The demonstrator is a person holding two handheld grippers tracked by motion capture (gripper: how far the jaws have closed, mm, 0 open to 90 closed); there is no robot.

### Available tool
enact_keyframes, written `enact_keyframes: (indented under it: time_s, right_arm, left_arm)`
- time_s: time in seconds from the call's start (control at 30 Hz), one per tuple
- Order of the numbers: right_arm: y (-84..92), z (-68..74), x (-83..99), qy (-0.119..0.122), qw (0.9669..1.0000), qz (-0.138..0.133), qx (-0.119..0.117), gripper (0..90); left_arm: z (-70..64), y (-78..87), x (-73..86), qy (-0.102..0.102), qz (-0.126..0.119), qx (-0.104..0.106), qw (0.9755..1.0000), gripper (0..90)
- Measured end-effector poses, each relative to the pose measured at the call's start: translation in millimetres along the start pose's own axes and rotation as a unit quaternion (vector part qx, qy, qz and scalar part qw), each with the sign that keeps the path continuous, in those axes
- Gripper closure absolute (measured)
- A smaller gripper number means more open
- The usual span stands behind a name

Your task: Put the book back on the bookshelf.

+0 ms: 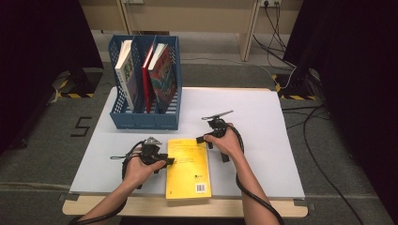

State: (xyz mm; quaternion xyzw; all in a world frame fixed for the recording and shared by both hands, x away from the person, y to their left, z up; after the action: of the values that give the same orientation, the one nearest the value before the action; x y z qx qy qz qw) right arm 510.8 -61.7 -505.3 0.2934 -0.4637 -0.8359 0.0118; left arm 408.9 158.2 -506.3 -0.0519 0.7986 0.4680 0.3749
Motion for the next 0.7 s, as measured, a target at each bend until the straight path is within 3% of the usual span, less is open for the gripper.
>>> enact_keyframes:
  time_s: [0.2, 0.7]
  right_arm:
    - [0.7, -3.3, 1.0, -0.013, 0.9998, -0.008, -0.009, 56.2]
    - [0.7, -2.6, -2.7, -0.032, 0.9995, 0.005, 0.003, 59.1]
  left_arm:
    - [-0.3, -0.1, 0.3, 0.003, -0.002, -0.002, 1.0000, 59.2]
    - [-0.5, -0.1, 0.2, 0.003, -0.002, -0.002, 1.0000, 59.3]
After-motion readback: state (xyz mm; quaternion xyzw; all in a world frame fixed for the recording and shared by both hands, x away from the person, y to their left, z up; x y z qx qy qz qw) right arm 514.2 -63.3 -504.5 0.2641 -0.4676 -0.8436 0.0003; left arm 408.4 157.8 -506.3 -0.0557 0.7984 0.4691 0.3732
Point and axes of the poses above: each handheld gripper's, and its own axes: y roughly backward along the jaws, x roughly out of its underside, z roughly to its left, the point moved 4 cm from there along -y, roughly forward along the jaws, and after that the axes turned 2 degrees about y, right-handed, at the moved point
